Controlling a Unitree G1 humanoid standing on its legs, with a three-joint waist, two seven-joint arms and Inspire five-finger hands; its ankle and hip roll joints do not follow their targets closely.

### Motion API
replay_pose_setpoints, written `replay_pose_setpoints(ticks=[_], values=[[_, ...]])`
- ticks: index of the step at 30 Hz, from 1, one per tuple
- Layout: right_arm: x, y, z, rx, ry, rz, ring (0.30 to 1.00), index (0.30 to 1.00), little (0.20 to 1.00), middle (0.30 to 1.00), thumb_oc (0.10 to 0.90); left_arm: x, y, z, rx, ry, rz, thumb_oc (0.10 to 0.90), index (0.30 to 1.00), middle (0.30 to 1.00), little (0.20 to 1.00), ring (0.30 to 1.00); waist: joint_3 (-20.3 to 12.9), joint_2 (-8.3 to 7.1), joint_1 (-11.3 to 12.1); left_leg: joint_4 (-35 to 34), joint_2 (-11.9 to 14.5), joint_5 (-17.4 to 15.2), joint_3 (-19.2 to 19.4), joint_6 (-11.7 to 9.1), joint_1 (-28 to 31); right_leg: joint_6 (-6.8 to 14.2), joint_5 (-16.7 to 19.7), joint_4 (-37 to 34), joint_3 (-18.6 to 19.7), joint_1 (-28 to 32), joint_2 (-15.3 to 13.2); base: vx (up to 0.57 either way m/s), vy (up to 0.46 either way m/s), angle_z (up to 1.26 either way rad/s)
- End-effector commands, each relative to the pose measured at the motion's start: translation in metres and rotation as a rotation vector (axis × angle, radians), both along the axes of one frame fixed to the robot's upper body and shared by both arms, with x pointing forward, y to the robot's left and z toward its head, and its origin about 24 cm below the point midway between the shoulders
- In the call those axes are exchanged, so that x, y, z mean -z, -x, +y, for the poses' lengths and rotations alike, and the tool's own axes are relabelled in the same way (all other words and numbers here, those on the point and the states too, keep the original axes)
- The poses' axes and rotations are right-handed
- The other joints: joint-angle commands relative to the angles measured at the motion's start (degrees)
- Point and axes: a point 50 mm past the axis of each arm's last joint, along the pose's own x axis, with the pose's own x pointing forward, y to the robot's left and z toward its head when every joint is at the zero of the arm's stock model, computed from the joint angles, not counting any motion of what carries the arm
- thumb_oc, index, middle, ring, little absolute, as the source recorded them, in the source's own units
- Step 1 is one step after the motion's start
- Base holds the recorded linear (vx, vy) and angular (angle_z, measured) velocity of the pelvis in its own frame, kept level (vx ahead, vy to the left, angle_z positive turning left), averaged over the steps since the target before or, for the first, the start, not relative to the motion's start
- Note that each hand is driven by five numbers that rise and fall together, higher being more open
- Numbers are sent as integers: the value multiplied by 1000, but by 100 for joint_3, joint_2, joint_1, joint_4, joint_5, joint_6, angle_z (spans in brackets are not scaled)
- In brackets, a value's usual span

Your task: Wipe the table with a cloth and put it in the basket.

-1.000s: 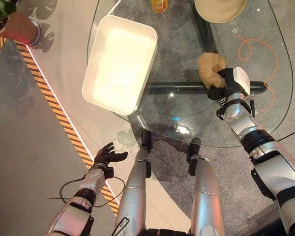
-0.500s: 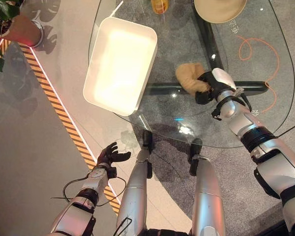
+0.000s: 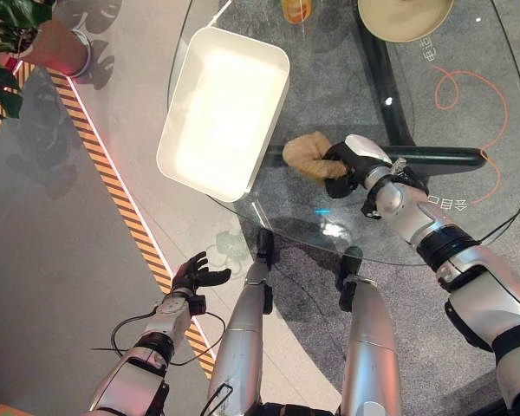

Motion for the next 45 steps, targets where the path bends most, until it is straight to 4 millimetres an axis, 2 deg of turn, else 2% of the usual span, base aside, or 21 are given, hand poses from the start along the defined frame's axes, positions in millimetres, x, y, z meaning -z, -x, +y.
replay_pose_setpoints(ticks=[1, 22, 33, 37, 38, 41, 43, 44, 45], values=[[27, 20, 78, -355, 31, 115, 300, 300, 200, 300, 100, 3, 7, 13, -13, -77, 18, 800, 900, 900, 900, 900, -54, -148, 104, 613, -548, -720, 230, 379, -65, 106, 732, -1145, -288, 190, 43, 0, 0, 0], [50, 30, 76, -433, 159, 376, 300, 300, 200, 300, 100, -1, 5, 18, -15, -82, 17, 800, 900, 900, 900, 900, -54, -167, 118, 565, -544, -660, 210, 379, -60, 98, 783, -1190, -295, 184, 27, 0, 0, 0], [46, 22, 67, -330, 100, 284, 300, 300, 200, 300, 100, -2, 4, 19, -14, -77, 15, 800, 900, 900, 900, 900, -54, -160, 115, 568, -539, -643, 207, 385, -77, 90, 797, -1167, -279, 162, 31, 0, 0, 0], [36, 15, 56, -224, 11, 162, 300, 300, 200, 300, 100, -2, 3, 19, -16, -74, 16, 800, 900, 900, 900, 900, -54, -158, 93, 564, -527, -640, 223, 389, -64, 93, 810, -1157, -264, 160, 37, 0, 0, 0], [28, 10, 45, -144, -64, 74, 300, 300, 200, 300, 100, -1, 4, 19, -20, -71, 17, 800, 900, 900, 900, 900, -54, -147, 77, 546, -518, -640, 232, 392, -54, 100, 811, -1156, -249, 162, 46, 0, 0, 0], [19, 5, 32, -59, -130, -10, 300, 300, 200, 300, 100, 1, 6, 19, -23, -69, 19, 800, 900, 900, 900, 900, -54, -138, 68, 545, -508, -646, 247, 400, -49, 105, 813, -1148, -242, 165, 55, 0, 0, 0], [7, 1, 13, 56, -227, -111, 300, 300, 200, 300, 100, 2, 7, 19, -30, -69, 21, 800, 900, 900, 900, 900, -54, -141, 60, 551, -493, -658, 261, 409, -59, 113, 815, -1141, -243, 166, 65, 0, 0, 0], [0, -1, -4, 134, -289, -165, 300, 300, 200, 300, 100, 3, 9, 21, -38, -68, 22, 800, 900, 900, 900, 900, -54, -139, 49, 563, -477, -672, 266, 420, -74, 121, 811, -1107, -235, 145, 76, 0, 0, 0], [-1, -1, -10, 160, -316, -181, 300, 300, 200, 300, 100, 4, 9, 21, -40, -67, 24, 800, 900, 900, 900, 900, -54, -138, 44, 574, -472, -680, 270, 425, -80, 120, 806, -1089, -228, 137, 84, 0, 0, 0]])
